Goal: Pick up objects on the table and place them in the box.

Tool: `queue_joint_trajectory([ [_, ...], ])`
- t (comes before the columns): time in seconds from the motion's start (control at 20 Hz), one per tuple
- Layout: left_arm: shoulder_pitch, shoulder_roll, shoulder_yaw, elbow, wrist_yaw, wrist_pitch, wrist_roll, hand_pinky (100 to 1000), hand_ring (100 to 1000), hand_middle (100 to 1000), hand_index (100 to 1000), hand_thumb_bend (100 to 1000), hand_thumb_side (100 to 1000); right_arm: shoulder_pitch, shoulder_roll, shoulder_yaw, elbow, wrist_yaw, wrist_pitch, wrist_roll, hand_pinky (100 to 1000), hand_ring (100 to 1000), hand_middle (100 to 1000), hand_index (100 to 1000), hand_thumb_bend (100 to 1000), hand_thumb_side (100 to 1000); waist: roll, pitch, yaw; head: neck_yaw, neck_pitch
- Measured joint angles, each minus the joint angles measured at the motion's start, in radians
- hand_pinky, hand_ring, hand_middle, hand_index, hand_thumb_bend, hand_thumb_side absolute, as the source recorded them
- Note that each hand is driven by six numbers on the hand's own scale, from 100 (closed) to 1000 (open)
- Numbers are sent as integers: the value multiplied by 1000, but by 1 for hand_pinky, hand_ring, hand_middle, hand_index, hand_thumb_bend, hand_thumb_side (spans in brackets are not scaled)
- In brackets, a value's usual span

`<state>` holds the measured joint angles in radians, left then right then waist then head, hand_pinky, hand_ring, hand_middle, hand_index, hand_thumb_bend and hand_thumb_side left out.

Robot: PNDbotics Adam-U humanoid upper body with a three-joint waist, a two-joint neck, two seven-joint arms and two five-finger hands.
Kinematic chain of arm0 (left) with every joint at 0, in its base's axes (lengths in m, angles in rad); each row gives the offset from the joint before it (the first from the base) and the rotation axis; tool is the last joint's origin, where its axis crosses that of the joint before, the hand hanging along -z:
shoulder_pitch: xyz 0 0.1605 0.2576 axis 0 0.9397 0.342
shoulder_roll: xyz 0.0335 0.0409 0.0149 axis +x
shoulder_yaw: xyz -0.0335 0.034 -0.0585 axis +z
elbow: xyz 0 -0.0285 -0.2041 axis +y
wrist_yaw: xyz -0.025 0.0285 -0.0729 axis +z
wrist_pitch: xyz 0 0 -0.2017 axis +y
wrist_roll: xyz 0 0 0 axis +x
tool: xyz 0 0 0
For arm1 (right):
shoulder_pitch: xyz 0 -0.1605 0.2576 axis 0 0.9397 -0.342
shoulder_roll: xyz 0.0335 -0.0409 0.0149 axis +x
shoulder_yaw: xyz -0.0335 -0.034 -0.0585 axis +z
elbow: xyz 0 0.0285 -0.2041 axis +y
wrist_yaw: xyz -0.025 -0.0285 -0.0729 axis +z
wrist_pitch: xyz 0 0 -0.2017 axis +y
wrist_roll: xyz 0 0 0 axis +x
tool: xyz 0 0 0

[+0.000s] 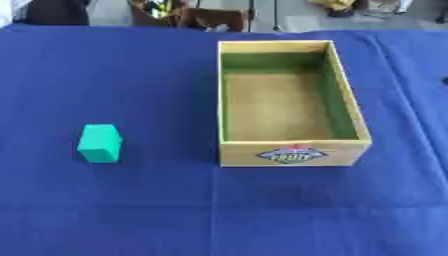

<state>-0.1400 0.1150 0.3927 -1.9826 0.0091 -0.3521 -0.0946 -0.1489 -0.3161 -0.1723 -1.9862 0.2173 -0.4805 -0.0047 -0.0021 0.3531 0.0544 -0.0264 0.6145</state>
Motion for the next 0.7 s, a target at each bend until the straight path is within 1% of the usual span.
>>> queue_joint_trajectory([
  [0.1, 11, 9, 0, 0, -2, -7, 1, 558, 566, 712, 846, 246, 963, 1, 0, 0, 0, -2, 1, 0, 888, 878, 709, 845, 100, 763, 1, -5, -2, 0, 3],
  [0.2, 30, 34, 0, 0, -14, -22, 4, 562, 573, 721, 855, 297, 987, 5, -1, 0, 0, -5, 1, 0, 888, 878, 709, 845, 100, 762, 4, -13, -5, 0, 18],
  [0.25, 40, 50, 0, 0, -22, -31, 7, 562, 574, 723, 857, 306, 992, 8, -2, 0, 0, -7, 1, -1, 888, 878, 709, 845, 100, 762, 7, -16, -7, 0, 26],
  [0.3, 53, 68, 0, 0, -31, -41, 10, 562, 574, 723, 857, 306, 992, 8, -3, 0, 0, -8, 1, -1, 888, 878, 709, 845, 100, 762, 10, -20, -8, 1, 33],
  [0.35, 63, 88, 0, 0, -40, -50, 13, 569, 585, 734, 871, 351, 1000, 9, -5, 0, 0, -8, 1, -1, 888, 878, 709, 845, 100, 762, 13, -22, -10, 1, 39],
  [0.5, 105, 146, -9, 0, -72, -80, 11, 580, 600, 746, 882, 394, 1000, 14, -8, 0, 0, -9, 2, 0, 888, 878, 708, 845, 100, 762, 18, -30, -10, 1, 54],
  [0.7, 168, 234, -26, 0, -125, -112, -7, 599, 620, 758, 891, 442, 1000, 18, -16, 0, 0, -9, 4, 3, 889, 878, 708, 845, 100, 763, 30, -32, -16, 2, 58],
])
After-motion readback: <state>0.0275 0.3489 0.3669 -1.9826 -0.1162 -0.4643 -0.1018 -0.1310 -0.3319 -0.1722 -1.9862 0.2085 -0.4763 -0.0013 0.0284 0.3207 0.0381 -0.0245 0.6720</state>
